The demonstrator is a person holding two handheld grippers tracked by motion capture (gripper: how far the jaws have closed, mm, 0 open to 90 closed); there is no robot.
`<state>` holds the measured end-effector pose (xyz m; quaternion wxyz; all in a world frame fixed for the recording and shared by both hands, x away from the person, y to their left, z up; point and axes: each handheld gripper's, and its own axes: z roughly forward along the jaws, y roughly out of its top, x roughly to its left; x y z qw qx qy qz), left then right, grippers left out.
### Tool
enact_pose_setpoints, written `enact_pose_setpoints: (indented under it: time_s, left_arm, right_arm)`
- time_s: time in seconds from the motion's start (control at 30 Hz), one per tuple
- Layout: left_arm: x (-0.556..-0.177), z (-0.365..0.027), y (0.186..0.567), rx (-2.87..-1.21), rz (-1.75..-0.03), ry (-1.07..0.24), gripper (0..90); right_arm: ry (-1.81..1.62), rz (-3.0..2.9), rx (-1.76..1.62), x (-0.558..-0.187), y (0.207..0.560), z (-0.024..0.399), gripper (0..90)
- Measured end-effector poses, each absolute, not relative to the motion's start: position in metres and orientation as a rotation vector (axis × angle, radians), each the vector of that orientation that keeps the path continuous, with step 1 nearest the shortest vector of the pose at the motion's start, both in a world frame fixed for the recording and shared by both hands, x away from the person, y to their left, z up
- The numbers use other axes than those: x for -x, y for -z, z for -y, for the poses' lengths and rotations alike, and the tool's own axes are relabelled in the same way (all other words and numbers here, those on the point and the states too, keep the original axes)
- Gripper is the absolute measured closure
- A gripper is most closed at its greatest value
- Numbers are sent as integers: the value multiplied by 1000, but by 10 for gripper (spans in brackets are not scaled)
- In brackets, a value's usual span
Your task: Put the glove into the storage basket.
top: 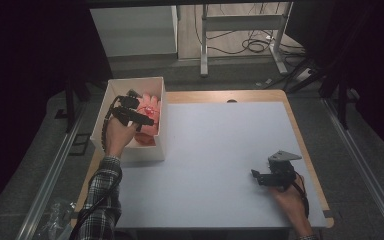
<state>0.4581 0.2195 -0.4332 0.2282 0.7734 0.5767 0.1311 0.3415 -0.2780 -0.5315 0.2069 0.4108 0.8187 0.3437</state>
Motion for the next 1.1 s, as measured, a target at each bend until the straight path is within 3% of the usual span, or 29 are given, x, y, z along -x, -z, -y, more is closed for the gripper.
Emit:
enact_pose_setpoints:
  time_s: [1.1]
  left_arm:
    - [-414, -226, 419, -2021, -1349, -404, 4]
  right_arm:
    - [-956, -2280, -1142, -341, 532, 278, 187]
